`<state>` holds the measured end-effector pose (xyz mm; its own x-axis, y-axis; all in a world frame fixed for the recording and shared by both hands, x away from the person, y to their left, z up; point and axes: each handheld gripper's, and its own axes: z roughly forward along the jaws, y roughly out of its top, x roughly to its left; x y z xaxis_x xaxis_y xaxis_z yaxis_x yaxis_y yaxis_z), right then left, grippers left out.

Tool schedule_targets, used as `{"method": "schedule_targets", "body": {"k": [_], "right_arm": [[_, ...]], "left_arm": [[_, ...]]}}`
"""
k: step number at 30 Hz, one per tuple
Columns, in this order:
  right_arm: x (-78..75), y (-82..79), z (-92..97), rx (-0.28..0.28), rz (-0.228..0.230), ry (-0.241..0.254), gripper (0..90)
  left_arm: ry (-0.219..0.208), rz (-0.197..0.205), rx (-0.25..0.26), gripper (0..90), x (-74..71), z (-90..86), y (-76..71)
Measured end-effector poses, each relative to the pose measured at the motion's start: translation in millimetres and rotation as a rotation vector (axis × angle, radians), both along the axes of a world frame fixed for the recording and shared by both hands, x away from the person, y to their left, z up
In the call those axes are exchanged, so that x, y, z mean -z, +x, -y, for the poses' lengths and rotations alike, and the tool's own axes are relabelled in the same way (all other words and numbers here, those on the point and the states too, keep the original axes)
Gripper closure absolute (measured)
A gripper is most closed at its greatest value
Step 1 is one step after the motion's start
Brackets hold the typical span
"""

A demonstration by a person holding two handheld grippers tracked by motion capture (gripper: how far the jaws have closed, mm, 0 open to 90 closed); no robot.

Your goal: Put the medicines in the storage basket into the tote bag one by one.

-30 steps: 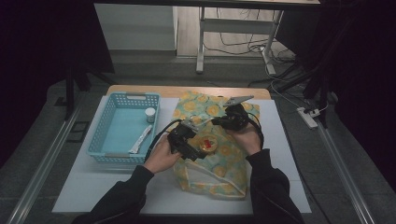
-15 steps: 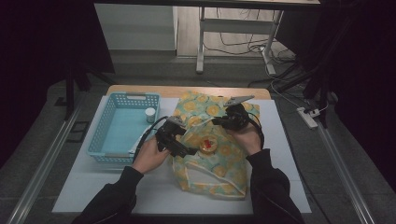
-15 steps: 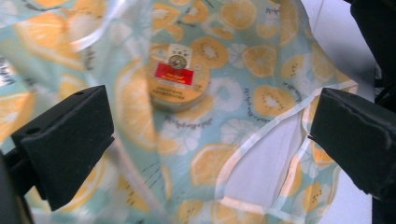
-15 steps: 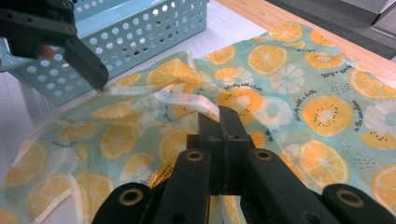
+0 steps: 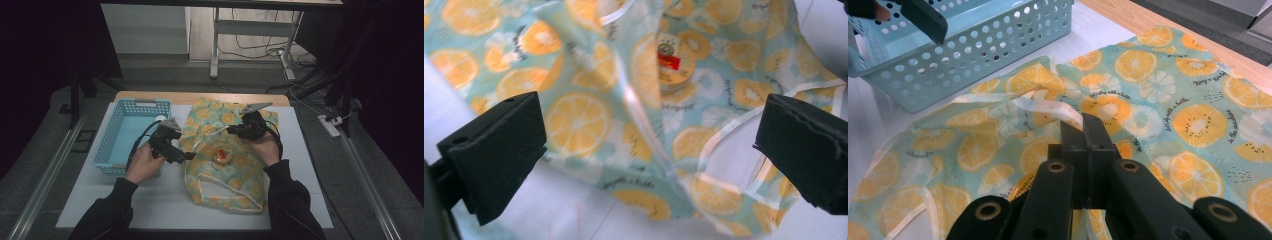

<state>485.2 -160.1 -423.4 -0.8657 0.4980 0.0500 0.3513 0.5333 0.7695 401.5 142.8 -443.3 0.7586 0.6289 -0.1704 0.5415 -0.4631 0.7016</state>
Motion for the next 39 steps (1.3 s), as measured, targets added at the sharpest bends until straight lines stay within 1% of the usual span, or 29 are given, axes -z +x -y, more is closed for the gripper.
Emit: {"method": "schedule_targets", "body": {"k": [5,9,11,15,18,21,26,31,33,36,37,38,39], "right_arm": [[0.0,0.0,-0.1,0.000,0.000,0.001,89.9],[0.3,-0.1,-0.5,-0.001,0.001,0.000,89.9],[0.6,-0.1,-0.9,-0.002,0.002,0.000,89.9],[0.7,-0.1,-0.9,-0.003,0.002,-0.001,89.9],[0.2,-0.6,-1.4,-0.005,0.001,0.003,89.9],[-0.3,-1.4,-2.2,-0.007,0.002,0.002,89.9],[0.4,-1.1,-2.1,-0.006,-0.001,0.001,89.9],[1.4,-0.2,-1.7,-0.004,-0.002,-0.001,89.9],[1.7,-0.1,-1.7,-0.003,-0.004,-0.001,89.9],[1.9,-0.1,-1.9,-0.002,-0.003,-0.003,89.9],[1.9,-0.1,-1.9,-0.003,-0.002,-0.004,89.9],[2.0,-0.1,-2.0,-0.003,-0.001,-0.003,89.9],[2.1,-0.1,-2.0,-0.003,-0.001,-0.004,89.9]], "left_arm": [[0.004,0.003,-0.047,0.1,-1.0,-17.9,0.1],[0.021,-0.009,-0.087,0.0,1.3,-30.7,1.2],[0.020,-0.015,-0.103,0.0,2.7,-36.5,1.5],[0.036,-0.022,-0.133,0.0,4.9,-46.6,2.7],[0.053,-0.009,-0.162,0.0,6.8,-53.4,4.3],[0.064,-0.010,-0.188,0.0,9.1,-59.8,7.4],[0.076,-0.026,-0.225,0.0,13.9,-68.2,12.2],[0.107,-0.038,-0.251,0.1,19.9,-75.1,17.0],[0.102,-0.050,-0.257,0.2,22.3,-79.1,19.5],[0.112,-0.065,-0.263,0.1,27.2,-83.3,23.6],[0.109,-0.071,-0.262,0.0,28.8,-85.1,25.1],[0.112,-0.075,-0.266,0.0,30.3,-86.3,26.3],[0.126,-0.079,-0.271,0.0,32.0,-87.1,27.6]]}}
